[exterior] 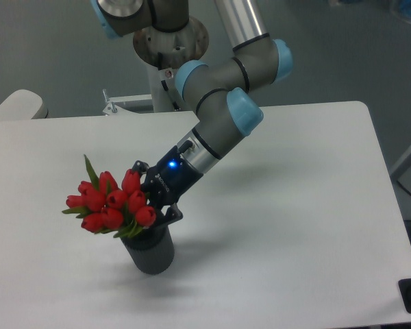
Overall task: Pick up the flowers from the vase
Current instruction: 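Lift the gripped tulips straight up out of the vase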
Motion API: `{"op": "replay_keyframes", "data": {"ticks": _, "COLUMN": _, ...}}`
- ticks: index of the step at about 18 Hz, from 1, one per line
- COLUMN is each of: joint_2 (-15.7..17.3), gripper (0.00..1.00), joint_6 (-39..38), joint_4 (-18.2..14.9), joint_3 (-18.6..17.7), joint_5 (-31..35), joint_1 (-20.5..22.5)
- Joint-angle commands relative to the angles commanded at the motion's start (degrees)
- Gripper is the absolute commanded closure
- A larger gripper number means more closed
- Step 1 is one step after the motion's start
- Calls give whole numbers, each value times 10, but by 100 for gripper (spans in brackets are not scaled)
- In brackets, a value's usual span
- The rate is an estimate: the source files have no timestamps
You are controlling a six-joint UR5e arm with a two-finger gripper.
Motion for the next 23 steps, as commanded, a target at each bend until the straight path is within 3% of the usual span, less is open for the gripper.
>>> {"op": "replay_keyframes", "data": {"ticks": 7, "joint_2": 3, "gripper": 60, "joint_6": -13, "joint_4": 0, "joint_3": 11, "joint_5": -1, "joint_1": 4}}
{"op": "replay_keyframes", "data": {"ticks": 16, "joint_2": 34, "gripper": 59, "joint_6": -135, "joint_4": 0, "joint_3": 21, "joint_5": -7, "joint_1": 22}}
{"op": "replay_keyframes", "data": {"ticks": 23, "joint_2": 54, "gripper": 59, "joint_6": -178, "joint_4": 0, "joint_3": 33, "joint_5": -33, "joint_1": 31}}
